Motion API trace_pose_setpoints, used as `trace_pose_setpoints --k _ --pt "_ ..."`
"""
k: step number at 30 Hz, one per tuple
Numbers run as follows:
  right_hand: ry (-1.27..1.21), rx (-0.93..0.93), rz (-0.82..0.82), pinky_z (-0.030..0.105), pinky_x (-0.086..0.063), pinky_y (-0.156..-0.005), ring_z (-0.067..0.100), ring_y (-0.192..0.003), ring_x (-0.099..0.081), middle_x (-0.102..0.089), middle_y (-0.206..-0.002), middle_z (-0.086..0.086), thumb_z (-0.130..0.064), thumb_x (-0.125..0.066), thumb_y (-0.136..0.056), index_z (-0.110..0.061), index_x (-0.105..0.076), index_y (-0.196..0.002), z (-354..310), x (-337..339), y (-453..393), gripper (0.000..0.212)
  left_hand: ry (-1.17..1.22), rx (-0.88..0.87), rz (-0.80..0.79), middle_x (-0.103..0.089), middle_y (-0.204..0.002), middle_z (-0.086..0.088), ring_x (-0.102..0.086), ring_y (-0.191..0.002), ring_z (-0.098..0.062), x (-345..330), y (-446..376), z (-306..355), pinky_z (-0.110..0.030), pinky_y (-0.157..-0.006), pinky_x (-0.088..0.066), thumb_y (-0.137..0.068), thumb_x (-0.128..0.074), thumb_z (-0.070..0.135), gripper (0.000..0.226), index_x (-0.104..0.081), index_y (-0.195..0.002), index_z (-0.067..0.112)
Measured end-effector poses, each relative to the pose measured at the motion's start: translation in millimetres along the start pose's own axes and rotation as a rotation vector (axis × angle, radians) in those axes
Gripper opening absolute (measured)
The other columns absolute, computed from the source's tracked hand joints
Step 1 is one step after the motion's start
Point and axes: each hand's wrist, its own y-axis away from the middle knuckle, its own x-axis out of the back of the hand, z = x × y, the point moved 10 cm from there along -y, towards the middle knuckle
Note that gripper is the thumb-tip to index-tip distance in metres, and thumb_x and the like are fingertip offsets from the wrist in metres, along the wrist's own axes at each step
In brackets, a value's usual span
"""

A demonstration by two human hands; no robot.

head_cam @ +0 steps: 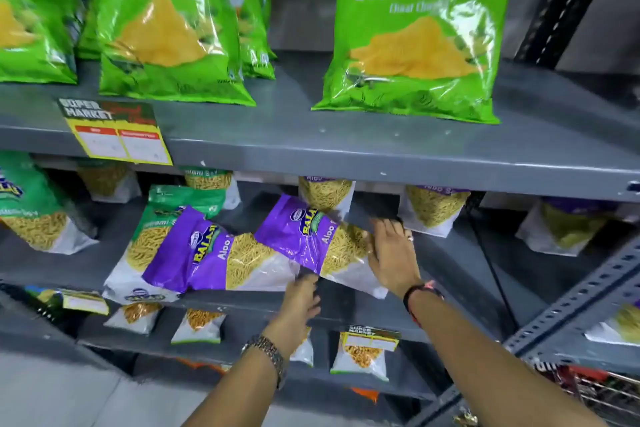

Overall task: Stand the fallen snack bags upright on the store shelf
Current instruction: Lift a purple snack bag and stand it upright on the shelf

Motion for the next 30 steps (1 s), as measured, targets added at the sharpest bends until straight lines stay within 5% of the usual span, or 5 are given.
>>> trace_pose_setpoints --k 3,12,20,23,30 --pt "0.004 -0.08 -0.099 0.048 -0.04 -0.089 0.039 -0.103 -0.054 -0.061 -0.108 0.024 -0.042 -0.013 -0.089 -0.001 -0.054 -0.109 6 -29 -24 0.061 0.034 0.025 0.0 -0.05 -0.135 -0.013 -0.05 -0.118 -0.03 -5 -17 -2 -0.037 -0.094 -0.039 -0.093 -0.043 0.025 0.034 -0.047 -0.124 0.01" --pt "-0.306 -0.342 -0.55 0.036 -0.039 -0.096 0.036 -0.123 -0.048 -0.05 -0.136 0.022 -0.036 -0.029 -0.095 -0.003 -0.05 -0.128 29 -93 -80 0.051 0.246 -0.022 0.119 -0.057 -0.074 0.0 -0.054 -0.066 -0.013 -6 -39 -14 -0.021 -0.054 -0.05 -0.09 -0.053 0.022 0.01 -0.055 -0.095 0.014" --pt "-0.611 -0.542 -0.446 0.033 -0.049 -0.08 0.026 -0.095 -0.061 -0.066 -0.102 0.009 -0.028 -0.07 -0.075 0.004 -0.065 -0.1 79 -92 -47 0.041 0.34 -0.083 0.088 -0.063 -0.087 -0.007 -0.063 -0.075 -0.021 -6 -22 -16 -0.029 -0.062 -0.058 -0.092 -0.049 0.022 0.025 -0.039 -0.071 0.017" --pt "-0.876 -0.642 -0.364 0.018 -0.046 -0.055 0.007 -0.06 -0.055 -0.065 -0.062 -0.004 -0.014 -0.069 -0.078 -0.008 -0.066 -0.068 93 -83 -8 0.012 0.312 -0.126 0.079 -0.063 -0.082 -0.003 -0.063 -0.073 -0.021 -5 -8 -17 -0.024 -0.054 -0.058 -0.093 -0.047 0.026 0.023 -0.043 -0.073 0.017" --pt "-1.131 -0.813 -0.152 0.01 -0.027 -0.029 -0.001 -0.024 -0.037 -0.047 -0.026 -0.009 -0.004 -0.054 -0.087 -0.013 -0.057 -0.061 120 -43 77 0.028 0.098 -0.276 -0.024 -0.064 -0.081 -0.002 -0.065 -0.06 -0.012 -14 20 3 -0.02 -0.049 -0.054 -0.093 -0.048 0.03 0.022 -0.046 -0.073 0.02"
